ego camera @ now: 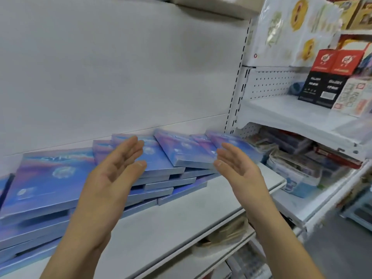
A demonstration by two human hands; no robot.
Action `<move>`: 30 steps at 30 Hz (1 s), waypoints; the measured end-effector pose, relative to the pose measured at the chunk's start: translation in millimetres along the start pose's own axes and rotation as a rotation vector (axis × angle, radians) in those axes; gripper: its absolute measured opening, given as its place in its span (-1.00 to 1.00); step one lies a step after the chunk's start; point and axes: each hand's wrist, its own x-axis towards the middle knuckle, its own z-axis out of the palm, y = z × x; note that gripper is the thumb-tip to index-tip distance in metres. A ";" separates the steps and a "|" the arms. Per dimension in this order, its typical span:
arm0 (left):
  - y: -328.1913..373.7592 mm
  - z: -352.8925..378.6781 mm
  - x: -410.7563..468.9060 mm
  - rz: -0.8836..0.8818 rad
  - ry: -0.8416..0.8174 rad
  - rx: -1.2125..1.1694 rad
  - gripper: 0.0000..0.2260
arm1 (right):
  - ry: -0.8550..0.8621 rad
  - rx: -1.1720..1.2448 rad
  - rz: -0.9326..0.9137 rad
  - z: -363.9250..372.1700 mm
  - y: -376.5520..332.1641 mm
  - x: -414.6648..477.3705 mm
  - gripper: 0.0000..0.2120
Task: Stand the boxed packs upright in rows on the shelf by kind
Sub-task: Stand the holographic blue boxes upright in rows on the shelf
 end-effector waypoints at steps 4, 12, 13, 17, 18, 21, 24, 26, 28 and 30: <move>-3.1 24.5 14.0 -0.018 -0.025 0.057 -0.62 | -0.023 0.024 -0.030 -13.6 4.1 26.6 -0.59; -13.2 96.1 53.4 -0.028 0.018 0.346 -0.55 | -0.111 -0.012 -0.026 -75.8 36.0 99.5 -0.54; -14.4 104.3 59.2 -0.047 0.042 0.400 -0.54 | -0.148 -0.031 -0.015 -86.1 42.7 110.0 -0.53; -17.7 132.6 78.5 -0.159 0.156 0.722 -0.43 | -0.202 -0.137 0.044 -115.8 68.5 153.1 -0.47; -18.2 136.5 82.5 -0.190 0.172 0.824 -0.39 | -0.198 -0.167 0.057 -120.1 75.2 163.6 -0.45; -20.1 142.8 88.8 -0.288 0.201 1.042 -0.25 | -0.223 -0.274 0.089 -127.7 92.6 187.1 -0.38; -23.5 144.7 95.5 -0.356 0.224 1.262 -0.12 | -0.281 -0.343 0.153 -129.1 108.3 198.1 -0.24; -27.1 146.7 100.3 -0.402 0.197 1.353 -0.02 | -0.299 -0.328 0.223 -133.0 116.2 202.3 -0.14; -30.1 147.9 104.3 -0.417 0.186 1.396 -0.01 | -0.325 -0.334 0.269 -136.3 120.3 205.2 -0.27; -30.6 149.7 107.0 -0.410 0.199 1.410 -0.09 | -0.319 -0.329 0.252 -137.2 119.8 205.2 -0.48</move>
